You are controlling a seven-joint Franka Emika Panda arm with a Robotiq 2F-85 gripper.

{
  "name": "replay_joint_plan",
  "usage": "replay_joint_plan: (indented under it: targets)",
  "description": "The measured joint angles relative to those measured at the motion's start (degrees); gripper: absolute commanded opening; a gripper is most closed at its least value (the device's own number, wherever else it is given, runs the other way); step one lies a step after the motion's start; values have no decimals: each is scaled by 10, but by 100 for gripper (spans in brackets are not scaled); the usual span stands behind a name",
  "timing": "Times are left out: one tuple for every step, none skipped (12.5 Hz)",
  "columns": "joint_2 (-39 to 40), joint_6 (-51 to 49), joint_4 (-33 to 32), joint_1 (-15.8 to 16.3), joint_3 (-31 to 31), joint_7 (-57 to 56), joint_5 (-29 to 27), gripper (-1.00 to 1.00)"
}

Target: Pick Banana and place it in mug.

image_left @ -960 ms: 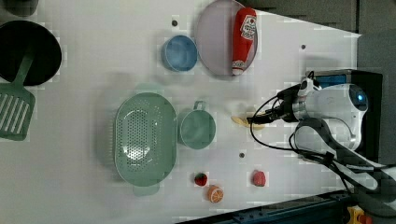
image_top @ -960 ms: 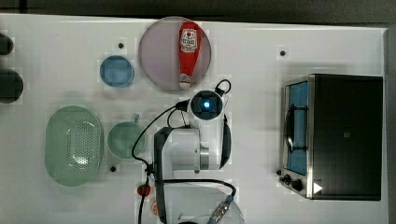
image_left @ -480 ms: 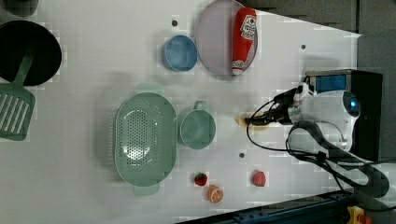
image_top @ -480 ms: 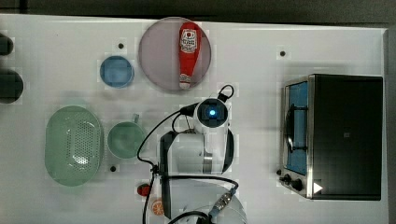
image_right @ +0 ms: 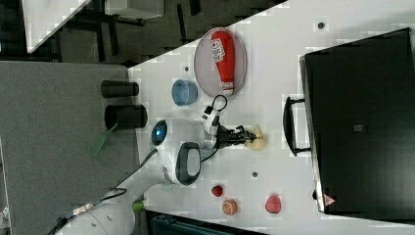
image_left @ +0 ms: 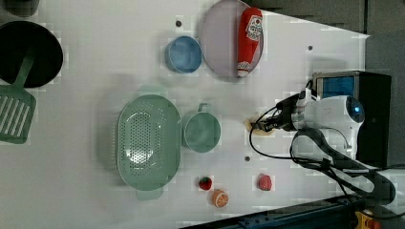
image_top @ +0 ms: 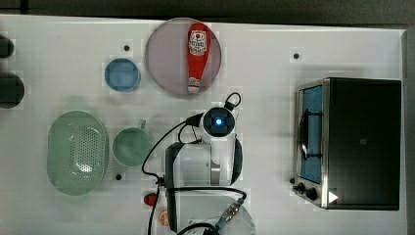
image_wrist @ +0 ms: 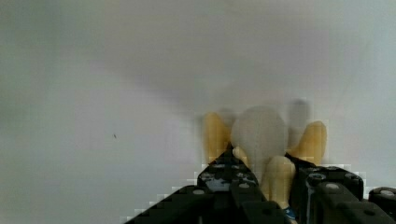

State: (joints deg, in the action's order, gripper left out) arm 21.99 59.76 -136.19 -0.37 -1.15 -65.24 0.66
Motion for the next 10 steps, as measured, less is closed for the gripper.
replay_joint_plan:
  targets:
    - [-15, -3, -2, -4, -1, 0, 1, -57]
    - [-49, -21, -9, -4, -12, 0, 6, -57]
    - [-95, -58, -10, -6, -22, 0, 5, -56]
    - [-136, -86, -11, -9, -22, 0, 6, -57]
    - [-213, -155, 1, -10, -22, 0, 15, -57]
    - [-258, -199, 26, -12, -23, 1, 12, -57]
    - [-298, -231, 69, -21, -17, 3, 4, -56]
    - [-315, -287, 121, -26, -12, 4, 3, -56]
    - [-329, -333, 139, -27, -9, 7, 6, -57]
    - [-336, -366, 145, -24, -9, 33, 15, -57]
